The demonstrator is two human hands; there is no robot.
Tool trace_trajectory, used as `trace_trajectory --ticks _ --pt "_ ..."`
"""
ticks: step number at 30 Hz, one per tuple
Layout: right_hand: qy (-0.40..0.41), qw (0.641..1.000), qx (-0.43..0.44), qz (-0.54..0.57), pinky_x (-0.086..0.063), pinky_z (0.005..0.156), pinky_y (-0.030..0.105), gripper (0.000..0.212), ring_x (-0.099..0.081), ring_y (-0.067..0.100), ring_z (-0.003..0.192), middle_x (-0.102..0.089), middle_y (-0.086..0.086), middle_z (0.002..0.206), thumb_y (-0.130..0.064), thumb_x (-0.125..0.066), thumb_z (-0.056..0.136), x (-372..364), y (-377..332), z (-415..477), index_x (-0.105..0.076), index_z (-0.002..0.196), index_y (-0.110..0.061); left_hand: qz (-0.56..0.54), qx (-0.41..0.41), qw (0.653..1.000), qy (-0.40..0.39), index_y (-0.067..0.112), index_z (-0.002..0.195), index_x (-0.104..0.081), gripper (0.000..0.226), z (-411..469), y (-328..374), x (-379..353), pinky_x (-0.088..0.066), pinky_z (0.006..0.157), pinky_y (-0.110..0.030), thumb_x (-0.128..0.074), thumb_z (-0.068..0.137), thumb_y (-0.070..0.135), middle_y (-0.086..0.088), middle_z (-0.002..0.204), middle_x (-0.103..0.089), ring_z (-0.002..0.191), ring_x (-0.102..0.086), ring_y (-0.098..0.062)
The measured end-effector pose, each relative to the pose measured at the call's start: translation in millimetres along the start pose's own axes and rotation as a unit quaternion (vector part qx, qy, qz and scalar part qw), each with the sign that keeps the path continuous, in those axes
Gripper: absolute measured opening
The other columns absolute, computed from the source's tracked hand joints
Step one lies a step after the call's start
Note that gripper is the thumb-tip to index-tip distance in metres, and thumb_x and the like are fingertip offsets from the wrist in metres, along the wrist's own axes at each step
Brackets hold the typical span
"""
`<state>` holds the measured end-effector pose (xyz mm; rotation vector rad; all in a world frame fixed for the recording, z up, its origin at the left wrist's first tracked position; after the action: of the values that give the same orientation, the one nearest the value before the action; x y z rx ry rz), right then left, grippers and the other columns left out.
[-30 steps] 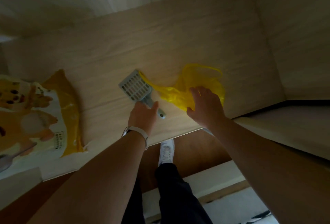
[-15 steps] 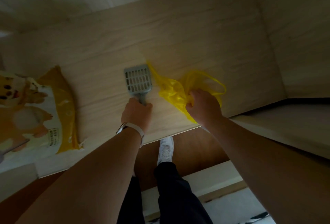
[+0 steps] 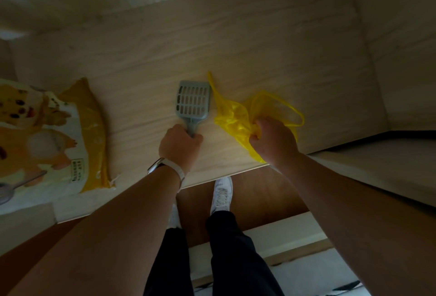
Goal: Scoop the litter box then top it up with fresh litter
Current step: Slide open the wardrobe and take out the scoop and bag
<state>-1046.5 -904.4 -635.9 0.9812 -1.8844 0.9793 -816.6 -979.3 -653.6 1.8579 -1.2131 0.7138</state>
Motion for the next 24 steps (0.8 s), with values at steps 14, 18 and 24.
trace_trajectory --ticks 14,18,24 --pt "-0.016 0.999 0.009 0.040 -0.045 0.073 0.039 0.029 -0.058 0.035 0.101 -0.063 0.010 0.104 -0.028 -0.059 0.083 30 -44 -24 -0.061 0.108 -0.013 -0.165 0.003 0.986 0.022 0.016 0.077 -0.066 0.009 -43 -18 52 -0.043 0.051 -0.027 -0.063 0.081 0.024 -0.001 0.066 -0.065 0.061 -0.060 -0.018" --pt "-0.016 0.998 0.027 0.055 -0.048 0.080 0.041 0.033 -0.057 0.034 0.105 -0.063 0.010 0.109 -0.028 -0.060 0.084 46 -74 -43 -0.061 0.114 -0.014 -0.190 -0.016 0.981 0.043 0.016 0.074 -0.067 0.012 -63 -28 83 -0.038 0.049 -0.024 -0.062 0.083 0.022 -0.005 0.067 -0.066 0.062 -0.060 -0.020" --pt "0.009 0.996 0.070 0.060 -0.046 0.084 0.039 0.035 -0.056 0.030 0.111 -0.062 0.008 0.115 -0.029 -0.062 0.086 81 -133 -79 -0.060 0.118 -0.015 -0.280 -0.015 0.958 0.059 0.031 0.075 -0.066 0.010 -97 -58 136 -0.050 0.050 -0.036 -0.069 0.084 0.028 0.002 0.060 -0.064 0.055 -0.063 -0.019"
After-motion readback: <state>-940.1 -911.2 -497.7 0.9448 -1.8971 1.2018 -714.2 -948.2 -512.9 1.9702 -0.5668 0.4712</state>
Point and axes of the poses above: each hand's wrist, its own z-axis towards the middle knuckle, its own x-axis out of the back of the hand, y = z × x, the point moved 6 cm from there along z, towards the middle knuckle
